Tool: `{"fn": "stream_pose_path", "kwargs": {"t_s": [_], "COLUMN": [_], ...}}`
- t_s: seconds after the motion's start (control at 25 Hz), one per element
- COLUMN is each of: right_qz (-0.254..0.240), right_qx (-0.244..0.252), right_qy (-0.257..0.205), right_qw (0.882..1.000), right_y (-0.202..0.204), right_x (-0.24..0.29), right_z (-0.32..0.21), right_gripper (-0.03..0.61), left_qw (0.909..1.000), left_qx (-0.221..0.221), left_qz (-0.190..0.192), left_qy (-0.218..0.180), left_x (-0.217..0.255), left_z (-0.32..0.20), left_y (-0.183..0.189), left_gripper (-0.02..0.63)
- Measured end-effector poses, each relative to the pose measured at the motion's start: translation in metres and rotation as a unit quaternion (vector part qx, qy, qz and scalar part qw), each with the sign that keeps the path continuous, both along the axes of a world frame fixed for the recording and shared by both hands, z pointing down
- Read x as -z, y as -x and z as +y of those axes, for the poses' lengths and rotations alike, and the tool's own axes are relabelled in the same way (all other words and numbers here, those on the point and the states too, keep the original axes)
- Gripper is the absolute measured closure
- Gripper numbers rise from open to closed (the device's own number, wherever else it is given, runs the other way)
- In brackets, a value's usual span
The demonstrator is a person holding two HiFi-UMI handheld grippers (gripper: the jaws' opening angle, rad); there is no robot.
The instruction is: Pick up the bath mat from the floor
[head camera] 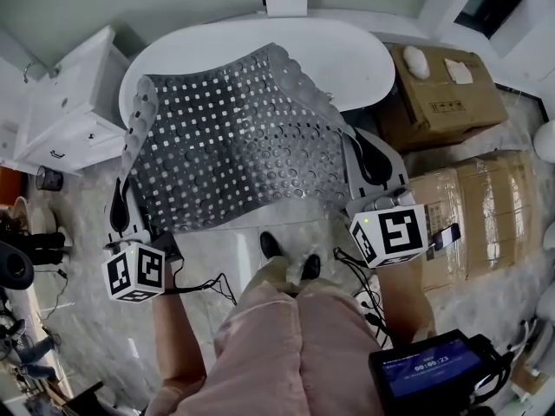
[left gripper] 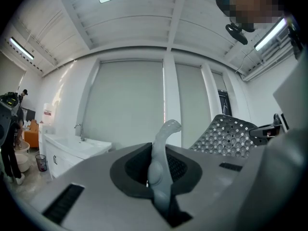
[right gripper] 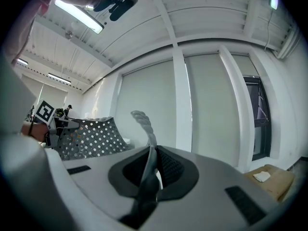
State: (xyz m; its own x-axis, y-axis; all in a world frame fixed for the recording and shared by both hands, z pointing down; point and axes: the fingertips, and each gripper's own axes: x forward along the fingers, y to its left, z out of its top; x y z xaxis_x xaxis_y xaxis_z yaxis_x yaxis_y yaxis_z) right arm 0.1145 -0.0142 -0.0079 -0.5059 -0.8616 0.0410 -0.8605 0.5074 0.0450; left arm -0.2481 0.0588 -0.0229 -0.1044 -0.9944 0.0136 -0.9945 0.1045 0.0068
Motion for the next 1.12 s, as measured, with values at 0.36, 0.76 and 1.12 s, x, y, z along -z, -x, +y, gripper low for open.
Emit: {"fn": "stream_pose_path", "kwargs": {"t_s": [0.36, 0.76, 1.12], "right_qz": [0.009, 0.011, 0.01], "right_qx": [-0.002, -0.002, -0.003], "right_qy": [-0.019, -0.028, -0.031], "right_qw": [1.0, 1.0, 0.999], "right_y": [-0.004, -0.005, -0.004], "right_x": [0.004, 0.005, 0.01], "right_z": [0.006, 0.007, 0.006], "right_gripper": [0.552, 0.552, 0.552], "left_qw": [0.9999, 0.9996, 0.9995], "left_qx": [-0.011, -0.016, -0.019], "left_qz": [-0.002, -0.01, -0.008], "left_qy": [-0.01, -0.021, -0.022], "left_x": [0.009, 0.014, 0.017], "left_z": [-0.004, -0.002, -0.005], "left_y": [-0.01, -0.017, -0.017], "left_gripper": [0.575, 0.575, 0.575]}}
